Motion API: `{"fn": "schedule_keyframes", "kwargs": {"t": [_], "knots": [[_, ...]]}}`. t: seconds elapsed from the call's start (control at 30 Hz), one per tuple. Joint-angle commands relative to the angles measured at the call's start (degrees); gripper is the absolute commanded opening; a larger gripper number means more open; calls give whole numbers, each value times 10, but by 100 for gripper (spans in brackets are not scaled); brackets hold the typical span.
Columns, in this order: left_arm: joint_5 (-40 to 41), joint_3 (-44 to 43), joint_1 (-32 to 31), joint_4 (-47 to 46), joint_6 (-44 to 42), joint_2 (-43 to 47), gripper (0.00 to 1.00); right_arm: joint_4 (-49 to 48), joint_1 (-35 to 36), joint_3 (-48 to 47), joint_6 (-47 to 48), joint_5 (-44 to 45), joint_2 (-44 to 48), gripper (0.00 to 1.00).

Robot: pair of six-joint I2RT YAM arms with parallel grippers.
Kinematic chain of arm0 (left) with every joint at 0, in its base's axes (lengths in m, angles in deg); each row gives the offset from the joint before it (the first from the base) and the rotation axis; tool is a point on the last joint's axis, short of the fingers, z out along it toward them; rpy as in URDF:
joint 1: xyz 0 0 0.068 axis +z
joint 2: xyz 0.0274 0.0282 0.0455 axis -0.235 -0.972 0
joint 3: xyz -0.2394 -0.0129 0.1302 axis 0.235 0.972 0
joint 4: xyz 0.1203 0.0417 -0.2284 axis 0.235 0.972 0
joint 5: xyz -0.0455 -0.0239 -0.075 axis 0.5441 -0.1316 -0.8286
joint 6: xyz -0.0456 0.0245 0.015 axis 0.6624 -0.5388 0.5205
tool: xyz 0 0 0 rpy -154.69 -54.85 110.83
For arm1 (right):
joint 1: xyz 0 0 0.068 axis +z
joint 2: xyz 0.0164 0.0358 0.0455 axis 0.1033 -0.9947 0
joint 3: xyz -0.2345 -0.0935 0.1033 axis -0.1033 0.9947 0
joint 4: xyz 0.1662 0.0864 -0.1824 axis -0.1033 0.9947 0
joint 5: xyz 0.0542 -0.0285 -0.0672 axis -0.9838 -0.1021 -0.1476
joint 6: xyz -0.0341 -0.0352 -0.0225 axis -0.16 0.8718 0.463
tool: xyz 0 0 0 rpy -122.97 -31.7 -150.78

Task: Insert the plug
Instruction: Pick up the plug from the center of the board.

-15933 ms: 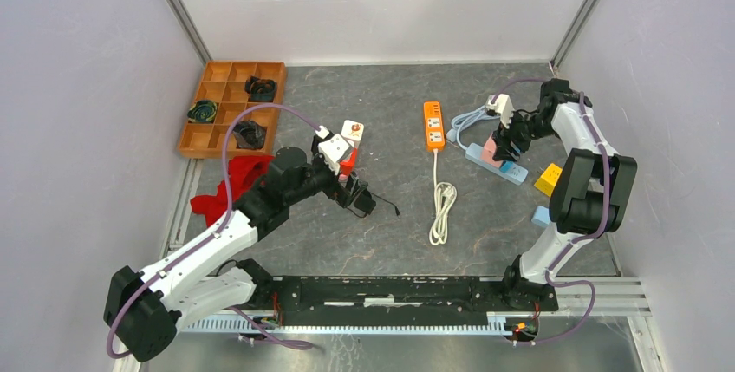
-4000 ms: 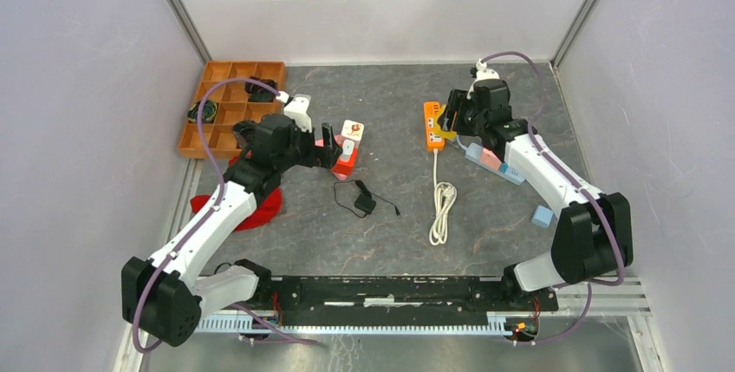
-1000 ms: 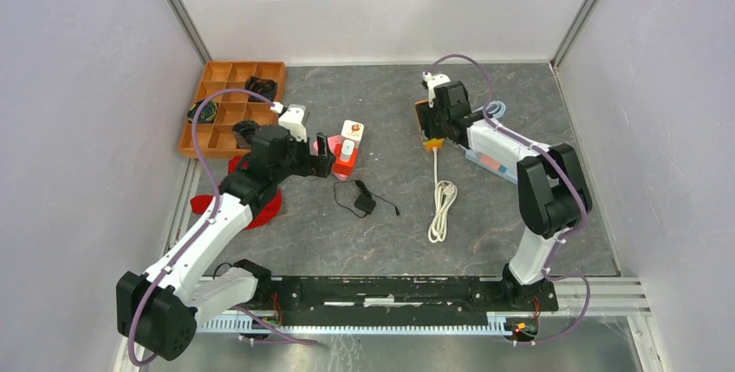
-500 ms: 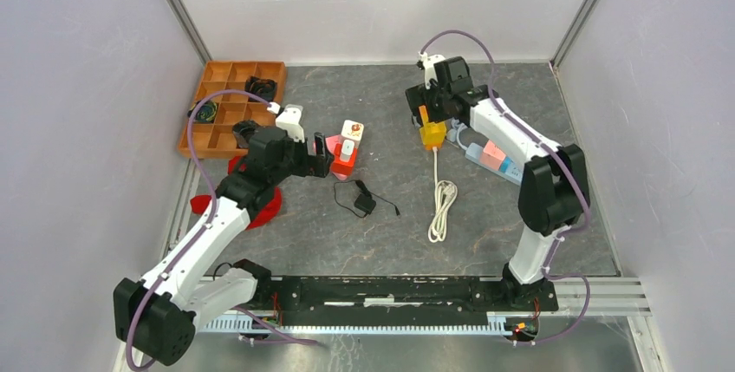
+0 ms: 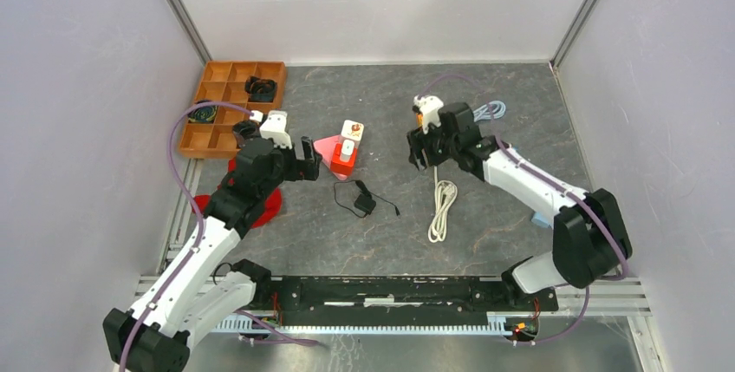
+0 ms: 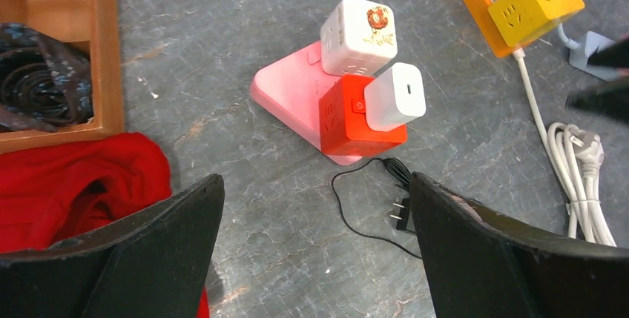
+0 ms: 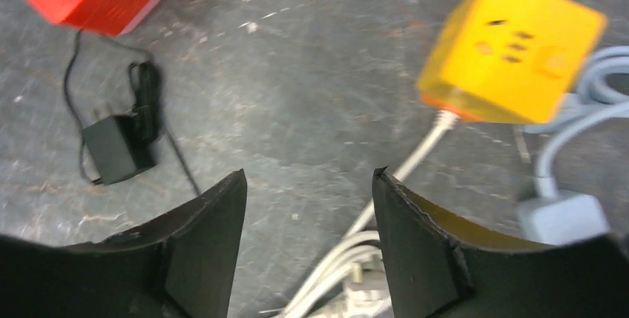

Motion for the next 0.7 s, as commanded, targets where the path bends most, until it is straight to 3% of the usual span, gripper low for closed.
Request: {"fn": "schedule_keyframes", "kwargs": {"t": [0.0,0.17,0.4,0.67], "knots": [[67,7,2,-13,30,33,100,-103,65,59,-16,-5,51,66],[109,33,1,-40,20,95,100,-169,161,109,-2,5,42,68],[130,37,1,-36,12,114,100,-192,256,97,-13,40,-29,73],[132,32,2,-29,4,107,100,-195,310,77,-17,148,-98,77]]}}
